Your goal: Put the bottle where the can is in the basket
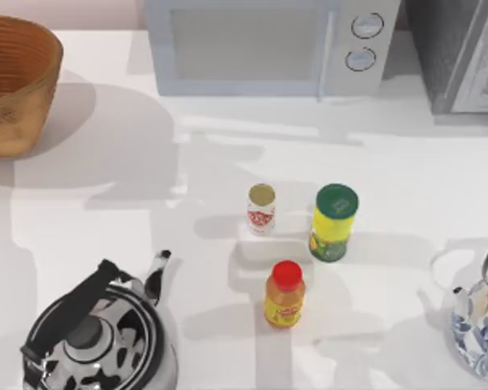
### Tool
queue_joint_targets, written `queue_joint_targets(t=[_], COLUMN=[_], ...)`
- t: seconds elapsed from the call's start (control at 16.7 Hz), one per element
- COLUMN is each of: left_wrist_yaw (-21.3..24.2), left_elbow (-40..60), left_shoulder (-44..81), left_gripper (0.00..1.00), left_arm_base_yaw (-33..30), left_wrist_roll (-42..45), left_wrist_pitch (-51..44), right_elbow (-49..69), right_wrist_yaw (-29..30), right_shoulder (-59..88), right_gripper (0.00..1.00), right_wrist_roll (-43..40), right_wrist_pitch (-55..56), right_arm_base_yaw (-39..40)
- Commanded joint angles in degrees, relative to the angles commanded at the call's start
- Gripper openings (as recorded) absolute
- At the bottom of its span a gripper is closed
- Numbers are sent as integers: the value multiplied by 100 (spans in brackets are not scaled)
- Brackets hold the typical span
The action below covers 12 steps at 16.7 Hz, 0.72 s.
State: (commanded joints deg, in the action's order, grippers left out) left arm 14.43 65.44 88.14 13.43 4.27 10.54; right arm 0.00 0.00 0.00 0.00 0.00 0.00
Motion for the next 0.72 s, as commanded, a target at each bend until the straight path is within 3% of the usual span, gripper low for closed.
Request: queue_joint_targets(t=[0.72], left_wrist_yaw=[-157], left_elbow=[388], left_shoulder=[1231], left_gripper=[0], left_arm_base_yaw=[-212], left_wrist_roll=[-45], left_wrist_pitch=[879], right_elbow=[0], right_wrist_yaw=[0], right_shoulder=[0], right_gripper=[100], right_wrist_roll=[0], right_wrist_pitch=[0], right_arm_base_yaw=[0])
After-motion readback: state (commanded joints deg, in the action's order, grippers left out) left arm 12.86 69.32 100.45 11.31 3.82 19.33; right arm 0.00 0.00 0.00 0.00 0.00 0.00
